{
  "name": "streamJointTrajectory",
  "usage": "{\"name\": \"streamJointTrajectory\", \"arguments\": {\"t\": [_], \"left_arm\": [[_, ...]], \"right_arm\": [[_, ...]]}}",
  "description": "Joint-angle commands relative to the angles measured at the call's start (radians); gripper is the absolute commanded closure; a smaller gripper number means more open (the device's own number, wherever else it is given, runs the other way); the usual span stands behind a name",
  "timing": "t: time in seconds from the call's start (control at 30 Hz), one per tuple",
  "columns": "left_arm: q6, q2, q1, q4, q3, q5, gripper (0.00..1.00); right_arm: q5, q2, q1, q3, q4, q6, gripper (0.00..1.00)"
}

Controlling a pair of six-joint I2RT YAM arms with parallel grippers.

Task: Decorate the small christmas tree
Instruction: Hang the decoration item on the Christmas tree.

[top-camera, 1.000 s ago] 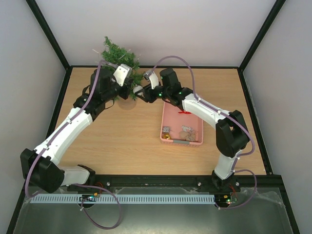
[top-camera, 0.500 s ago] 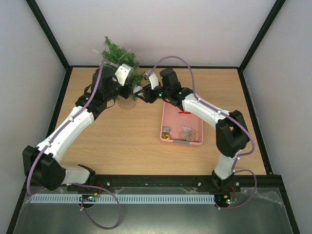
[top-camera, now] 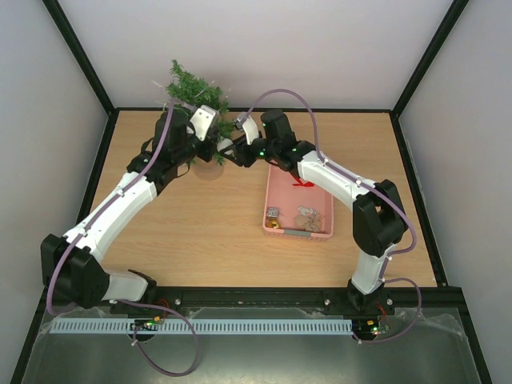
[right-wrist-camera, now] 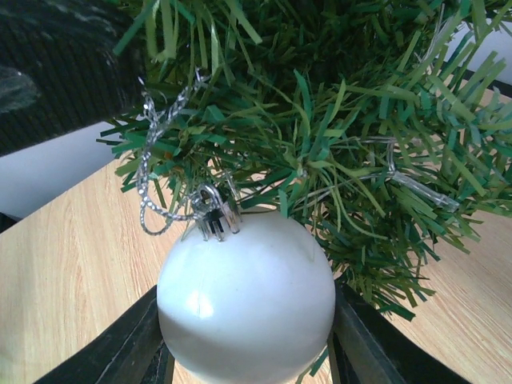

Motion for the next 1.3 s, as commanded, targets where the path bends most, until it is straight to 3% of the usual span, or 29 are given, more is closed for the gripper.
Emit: {"name": "streamJointTrajectory", "arguments": {"t": [0.0,1.27], "left_arm": [[0.010,-0.009,-0.004,-0.017,0.025,-0.017,0.98],[0.058,-0.018,-0.004,-0.017,0.010,-0.097,0.97]], "right_arm": [[-0.009,-0.004,-0.005,0.004,-0.008,-0.017,0.55],[0.011,0.030,-0.005,0.065,-0.045,-0.036,0.55]]}}
